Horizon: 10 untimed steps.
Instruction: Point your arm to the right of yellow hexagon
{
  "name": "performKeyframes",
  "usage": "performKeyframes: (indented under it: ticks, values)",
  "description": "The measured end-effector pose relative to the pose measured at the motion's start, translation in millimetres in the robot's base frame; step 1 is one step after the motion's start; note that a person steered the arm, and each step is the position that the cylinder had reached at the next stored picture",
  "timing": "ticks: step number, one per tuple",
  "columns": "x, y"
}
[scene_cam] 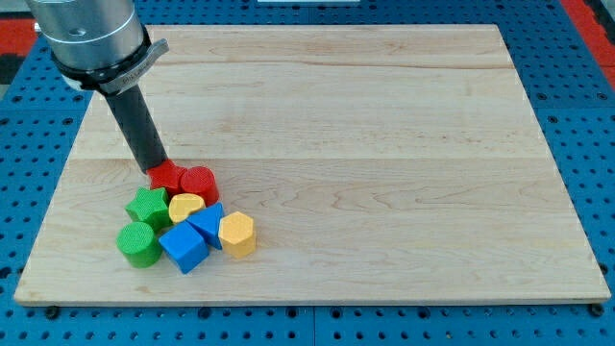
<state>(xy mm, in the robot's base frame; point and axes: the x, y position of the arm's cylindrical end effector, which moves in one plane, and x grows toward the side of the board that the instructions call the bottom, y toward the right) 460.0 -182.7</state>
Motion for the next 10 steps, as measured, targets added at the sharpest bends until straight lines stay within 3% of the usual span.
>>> performKeyframes:
  ticks: [2,4,6,10]
  values:
    - [-58.6,-0.6]
    - [-50.5,63.8]
    - [-14.7,127.1]
    - [11.4,138.2]
